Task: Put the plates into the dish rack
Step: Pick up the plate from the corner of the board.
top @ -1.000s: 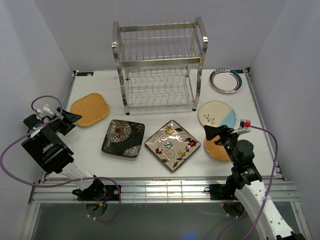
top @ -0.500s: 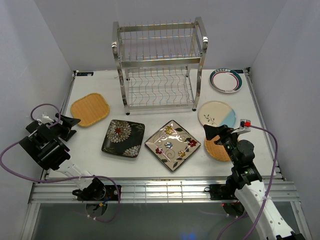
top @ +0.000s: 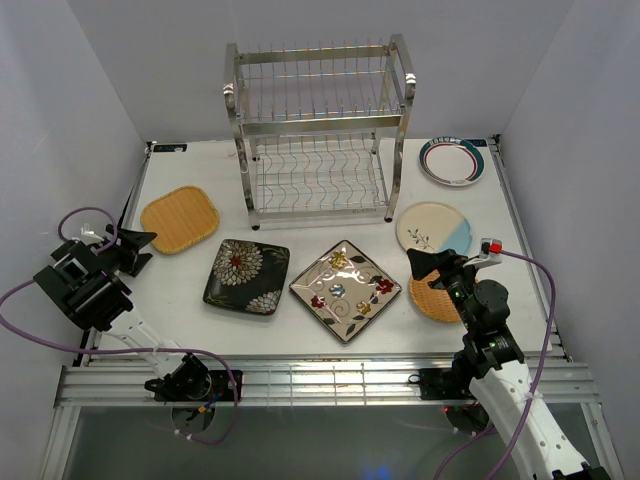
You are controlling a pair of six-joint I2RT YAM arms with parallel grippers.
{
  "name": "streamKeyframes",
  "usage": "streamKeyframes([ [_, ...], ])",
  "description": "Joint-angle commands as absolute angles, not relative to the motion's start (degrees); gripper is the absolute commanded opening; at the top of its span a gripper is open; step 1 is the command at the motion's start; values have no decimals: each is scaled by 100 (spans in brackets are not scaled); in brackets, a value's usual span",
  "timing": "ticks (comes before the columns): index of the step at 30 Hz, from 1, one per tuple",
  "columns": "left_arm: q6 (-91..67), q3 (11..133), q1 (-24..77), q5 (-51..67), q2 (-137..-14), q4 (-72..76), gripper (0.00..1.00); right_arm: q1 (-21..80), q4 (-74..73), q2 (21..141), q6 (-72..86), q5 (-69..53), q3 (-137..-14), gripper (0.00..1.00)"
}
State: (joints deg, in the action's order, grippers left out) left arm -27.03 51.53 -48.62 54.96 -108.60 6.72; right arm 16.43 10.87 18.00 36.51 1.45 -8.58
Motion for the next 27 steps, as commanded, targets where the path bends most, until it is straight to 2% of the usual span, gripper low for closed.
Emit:
streamKeyframes([
  [1,-2768,5177,-4825,5133,-10995,791,90,1652,1389,1811,3674,123,-1046,90],
  [20,-3164,5475,-4087,4694,-11636,1046,82,1652,1362,1775,3665,132,-1055,90],
  [25,-3287,5660,-4026,4737,-11961,1046,63,1652,1345,1732,3674,105,-1063,90],
  [26,-3287,5678,-4034,4737,-12005,1046,51,1652,1327,1705,3683,114,-1063,90],
  [27,-3270,5678,-4017,4720,-12015,1046,45,1644,1327,1696,3674,123,-1063,90],
])
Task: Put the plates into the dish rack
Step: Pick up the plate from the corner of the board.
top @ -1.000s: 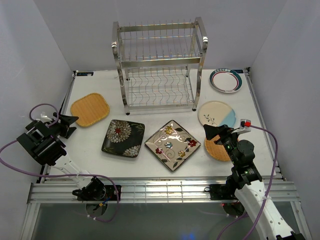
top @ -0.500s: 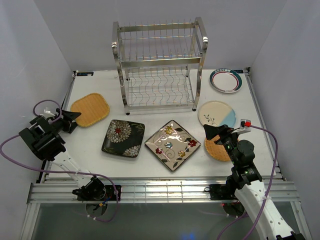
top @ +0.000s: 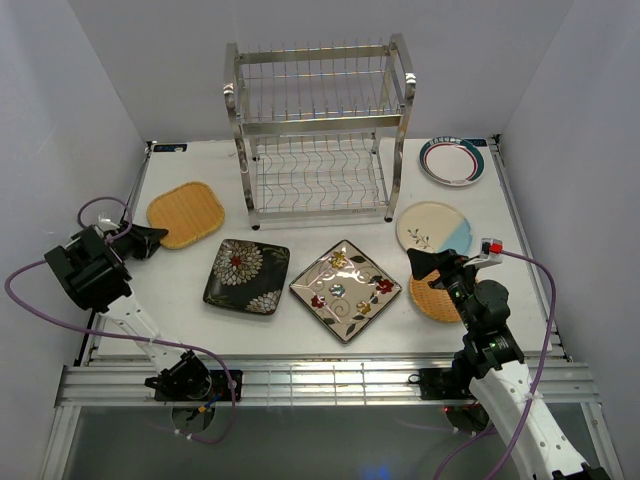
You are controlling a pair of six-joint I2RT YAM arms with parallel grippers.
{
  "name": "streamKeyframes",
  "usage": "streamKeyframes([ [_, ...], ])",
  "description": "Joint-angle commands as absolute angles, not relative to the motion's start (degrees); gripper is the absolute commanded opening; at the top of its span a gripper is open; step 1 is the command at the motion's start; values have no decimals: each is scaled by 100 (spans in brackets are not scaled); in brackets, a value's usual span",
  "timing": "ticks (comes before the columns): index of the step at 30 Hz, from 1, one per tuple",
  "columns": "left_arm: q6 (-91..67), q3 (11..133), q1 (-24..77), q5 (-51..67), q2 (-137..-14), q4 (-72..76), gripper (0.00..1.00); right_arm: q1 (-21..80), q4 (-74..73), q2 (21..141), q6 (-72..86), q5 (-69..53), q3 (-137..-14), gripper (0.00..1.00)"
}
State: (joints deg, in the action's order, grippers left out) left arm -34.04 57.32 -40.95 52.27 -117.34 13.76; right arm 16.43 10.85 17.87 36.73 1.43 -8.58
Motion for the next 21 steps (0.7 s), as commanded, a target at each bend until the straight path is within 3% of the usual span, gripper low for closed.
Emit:
streamKeyframes([
  [1,-3252,5686,-4017,4694,-12023,1037,37,1652,1336,1696,3683,114,-1063,90],
  [2,-3243,5687,-4017,4676,-11997,1046,22,1652,1336,1688,3683,123,-1063,90],
  [5,-3217,5651,-4025,4667,-11892,1037,2,1652,1345,1714,3691,123,-1063,90],
  [6,-3225,5634,-4025,4693,-11874,1037,0,1652,1345,1714,3691,114,-1063,90],
  [21,-2611,5563,-3885,5300,-11084,212,0,1652,1239,1670,3683,140,-1099,90],
])
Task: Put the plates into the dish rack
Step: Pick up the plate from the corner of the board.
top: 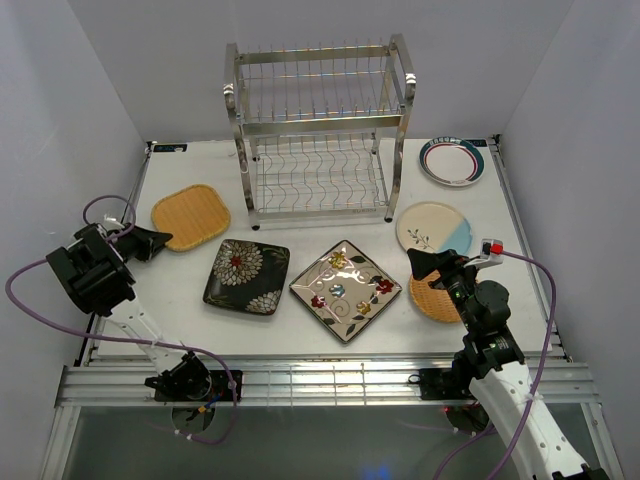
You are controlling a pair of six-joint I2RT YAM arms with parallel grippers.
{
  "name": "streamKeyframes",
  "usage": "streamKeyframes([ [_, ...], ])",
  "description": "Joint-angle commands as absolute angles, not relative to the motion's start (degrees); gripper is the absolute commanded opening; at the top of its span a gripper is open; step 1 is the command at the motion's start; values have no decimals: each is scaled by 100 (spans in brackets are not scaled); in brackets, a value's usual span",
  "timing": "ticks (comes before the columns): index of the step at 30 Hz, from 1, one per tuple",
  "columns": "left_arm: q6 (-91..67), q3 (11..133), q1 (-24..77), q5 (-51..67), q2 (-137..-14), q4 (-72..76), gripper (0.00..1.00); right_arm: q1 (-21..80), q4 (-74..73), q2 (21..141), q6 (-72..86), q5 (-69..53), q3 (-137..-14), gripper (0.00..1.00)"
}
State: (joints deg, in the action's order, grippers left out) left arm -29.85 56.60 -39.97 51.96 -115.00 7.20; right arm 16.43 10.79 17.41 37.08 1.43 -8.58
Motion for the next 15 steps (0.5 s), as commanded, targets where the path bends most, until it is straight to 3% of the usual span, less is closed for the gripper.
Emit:
streamKeyframes([
  [1,-2602,5572,-3859,5317,-10952,80,0,1652,1239,1670,3674,158,-1090,90],
  [15,-2839,5677,-3806,4694,-8475,-360,0,1652,1169,1547,3674,79,-1081,90],
])
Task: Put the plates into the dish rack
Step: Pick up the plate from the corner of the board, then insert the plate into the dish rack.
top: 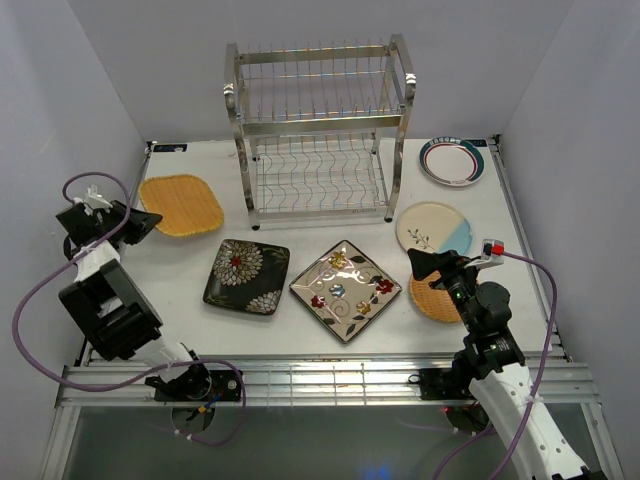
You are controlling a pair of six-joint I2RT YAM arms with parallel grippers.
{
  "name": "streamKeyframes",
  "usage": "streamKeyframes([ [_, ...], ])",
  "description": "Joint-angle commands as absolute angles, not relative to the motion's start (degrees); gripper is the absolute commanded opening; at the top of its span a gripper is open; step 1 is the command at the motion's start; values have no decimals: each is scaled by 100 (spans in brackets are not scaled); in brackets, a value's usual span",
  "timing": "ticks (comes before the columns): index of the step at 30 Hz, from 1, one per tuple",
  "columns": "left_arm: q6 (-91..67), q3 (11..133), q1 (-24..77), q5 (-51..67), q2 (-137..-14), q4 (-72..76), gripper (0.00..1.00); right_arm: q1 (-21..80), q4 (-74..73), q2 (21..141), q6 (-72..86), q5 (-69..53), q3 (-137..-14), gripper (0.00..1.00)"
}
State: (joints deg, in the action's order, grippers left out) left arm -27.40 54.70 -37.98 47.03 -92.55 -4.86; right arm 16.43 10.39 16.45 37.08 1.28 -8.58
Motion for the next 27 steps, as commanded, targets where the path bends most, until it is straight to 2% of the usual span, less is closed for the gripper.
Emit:
streamKeyframes([
  [1,-2848,5739,-3797,4659,-8351,-352,0,1652,1152,1547,3674,88,-1081,90],
  [14,-2601,6802,-3762,4298,-7349,-975,0,1652,1204,1582,3718,53,-1081,90],
  [27,-3014,9254,-3762,4429,-7435,-1889,0,1652,1327,1723,3726,-132,-1055,90],
])
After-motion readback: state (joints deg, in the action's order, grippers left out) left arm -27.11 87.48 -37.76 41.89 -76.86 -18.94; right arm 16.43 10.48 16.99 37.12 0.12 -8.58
